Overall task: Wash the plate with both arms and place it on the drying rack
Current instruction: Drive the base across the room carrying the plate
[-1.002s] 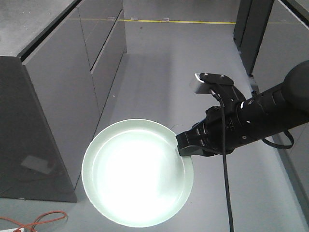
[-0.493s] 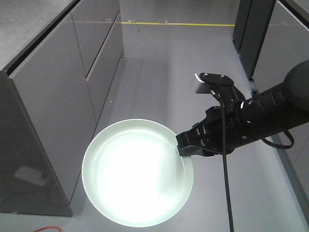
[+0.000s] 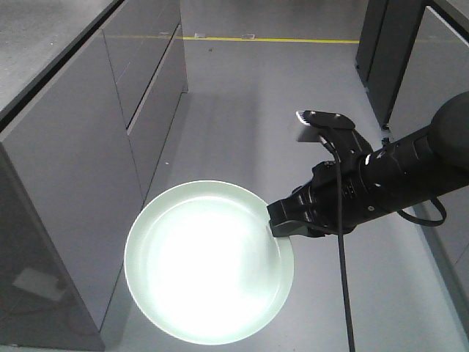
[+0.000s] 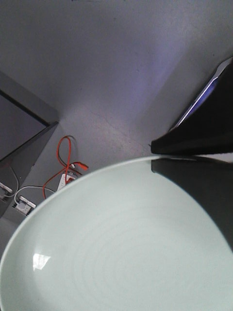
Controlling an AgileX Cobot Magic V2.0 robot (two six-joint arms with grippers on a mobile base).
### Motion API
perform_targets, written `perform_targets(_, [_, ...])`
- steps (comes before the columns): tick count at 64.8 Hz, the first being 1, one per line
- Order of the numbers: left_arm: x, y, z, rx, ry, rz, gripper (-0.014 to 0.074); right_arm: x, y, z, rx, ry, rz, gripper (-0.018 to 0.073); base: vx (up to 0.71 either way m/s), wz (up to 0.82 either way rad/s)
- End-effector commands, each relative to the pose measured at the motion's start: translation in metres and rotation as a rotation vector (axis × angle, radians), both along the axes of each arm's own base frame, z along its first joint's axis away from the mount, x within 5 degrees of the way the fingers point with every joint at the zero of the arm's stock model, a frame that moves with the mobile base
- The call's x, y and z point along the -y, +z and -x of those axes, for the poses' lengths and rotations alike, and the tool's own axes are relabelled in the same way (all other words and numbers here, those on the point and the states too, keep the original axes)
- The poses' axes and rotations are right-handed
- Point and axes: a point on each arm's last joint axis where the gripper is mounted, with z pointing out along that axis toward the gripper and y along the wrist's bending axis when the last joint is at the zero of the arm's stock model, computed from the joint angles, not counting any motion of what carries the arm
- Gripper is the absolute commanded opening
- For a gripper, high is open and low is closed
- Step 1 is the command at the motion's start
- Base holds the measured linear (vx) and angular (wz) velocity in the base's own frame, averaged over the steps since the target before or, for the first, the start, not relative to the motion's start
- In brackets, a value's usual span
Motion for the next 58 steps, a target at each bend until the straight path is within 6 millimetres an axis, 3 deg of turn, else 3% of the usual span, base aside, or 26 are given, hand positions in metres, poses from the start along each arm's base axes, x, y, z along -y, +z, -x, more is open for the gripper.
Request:
perform_targets(1, [0.0002,0.0173,0.0035,0.117,-0.005,0.005,-0.0006,0.0003,0.0213,0.0025,0.069,-0.02,-0.063,-0.0001,0.17,0.0])
perform_targets(58, [0.0002,0.0173,0.0035,0.117,-0.005,0.005,-0.0006,0.0003,0.0213,0.0026,0.068,-0.019,-0.062,-0.0001,0.2,-0.01])
